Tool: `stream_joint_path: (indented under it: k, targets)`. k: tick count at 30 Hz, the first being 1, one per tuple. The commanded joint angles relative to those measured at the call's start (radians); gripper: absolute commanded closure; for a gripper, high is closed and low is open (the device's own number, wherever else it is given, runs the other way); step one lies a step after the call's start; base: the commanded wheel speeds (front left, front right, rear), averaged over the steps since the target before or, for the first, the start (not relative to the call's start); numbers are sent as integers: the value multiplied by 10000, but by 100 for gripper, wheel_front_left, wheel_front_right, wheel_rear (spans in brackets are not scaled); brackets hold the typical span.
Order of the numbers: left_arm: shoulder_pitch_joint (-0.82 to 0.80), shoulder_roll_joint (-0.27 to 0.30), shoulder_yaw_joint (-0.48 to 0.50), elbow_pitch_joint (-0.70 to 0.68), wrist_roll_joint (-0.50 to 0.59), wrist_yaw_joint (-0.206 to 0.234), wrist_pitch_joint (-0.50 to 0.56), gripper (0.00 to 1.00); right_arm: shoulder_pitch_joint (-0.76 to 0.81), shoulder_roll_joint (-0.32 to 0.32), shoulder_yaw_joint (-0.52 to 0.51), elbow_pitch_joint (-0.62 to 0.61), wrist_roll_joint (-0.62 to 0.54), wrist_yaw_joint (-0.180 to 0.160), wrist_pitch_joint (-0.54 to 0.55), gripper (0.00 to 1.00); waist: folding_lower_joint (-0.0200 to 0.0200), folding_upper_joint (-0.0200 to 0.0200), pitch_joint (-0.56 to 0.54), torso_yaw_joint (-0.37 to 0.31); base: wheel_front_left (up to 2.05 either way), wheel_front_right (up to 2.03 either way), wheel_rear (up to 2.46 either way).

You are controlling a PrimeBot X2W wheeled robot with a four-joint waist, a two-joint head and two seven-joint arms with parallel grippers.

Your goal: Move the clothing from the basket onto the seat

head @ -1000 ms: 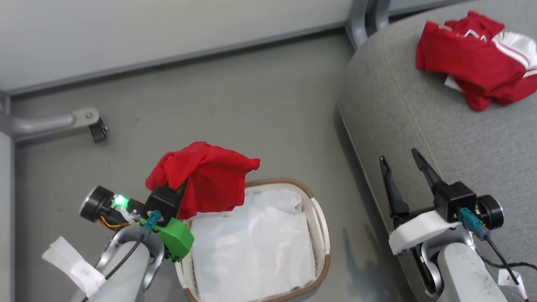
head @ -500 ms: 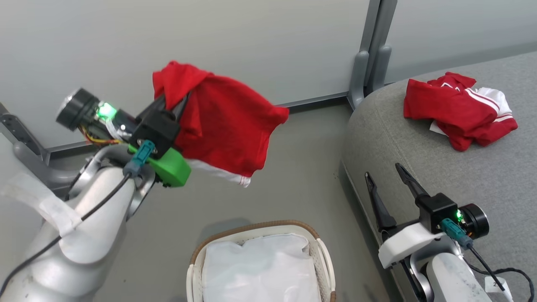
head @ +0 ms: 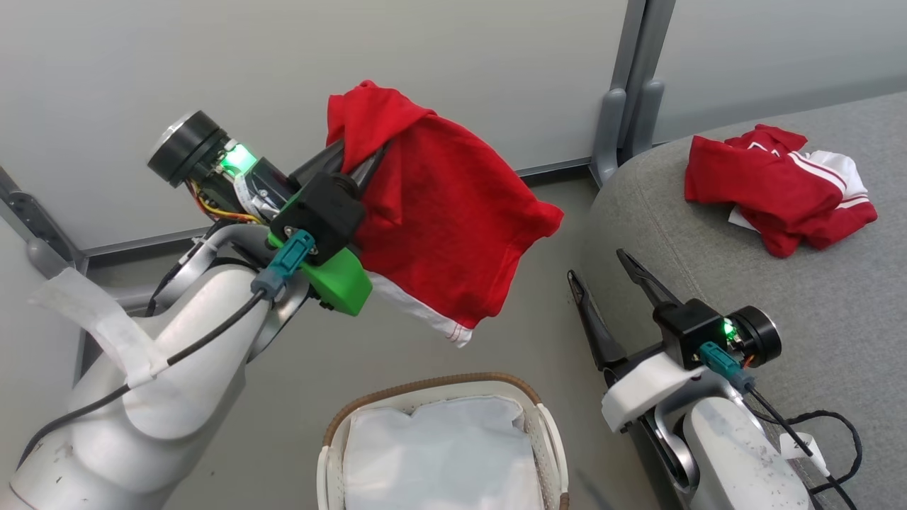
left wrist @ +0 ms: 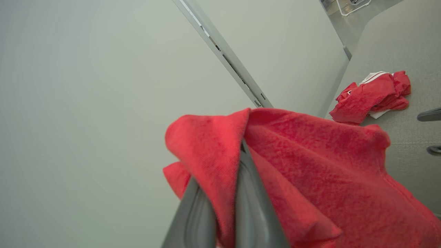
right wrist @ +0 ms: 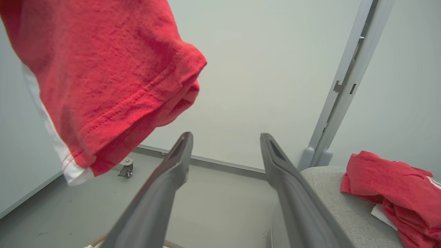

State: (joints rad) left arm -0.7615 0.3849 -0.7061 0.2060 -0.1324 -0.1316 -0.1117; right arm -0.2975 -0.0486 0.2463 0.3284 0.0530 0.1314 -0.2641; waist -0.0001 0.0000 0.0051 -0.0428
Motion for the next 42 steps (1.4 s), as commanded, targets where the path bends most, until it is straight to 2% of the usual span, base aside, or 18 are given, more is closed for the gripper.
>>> stream_joint_path:
  k: [1,16,32,34,36,37,42]
  targets:
    - [-196,43,-90,-105,-129,27,-31,100,-189,-35,64,91,-65,-14,-5,0,1,0,-1,32,0,0,0]
    - [-212,110,-952,-781,-520,26,24,100,-1866,-35,1157,1098,-634,-14,-5,0,1,0,-30,364,0,0,0]
    - [-24,77,-1450,-1027,-921,25,-141,100,-3320,-34,3838,2144,724,-14,-5,0,1,0,-79,485,0,0,0]
    - [20,46,-1460,-1049,-1007,25,-133,100,-3507,-35,4123,2219,932,-14,-5,60,1,0,-67,499,0,0,0]
    - [84,44,-1453,-1038,-1085,47,-150,100,-3641,-38,4341,2313,1102,-14,-5,92,1,0,-52,508,0,0,0]
    - [141,43,-1433,-1011,-1158,77,-163,100,-3711,-38,4405,2362,1170,-14,-5,100,1,0,-44,512,0,0,0]
    - [393,144,-1240,-834,-1501,219,-243,100,-3831,-38,4359,2363,1245,-14,-5,100,1,0,8,503,0,0,0]
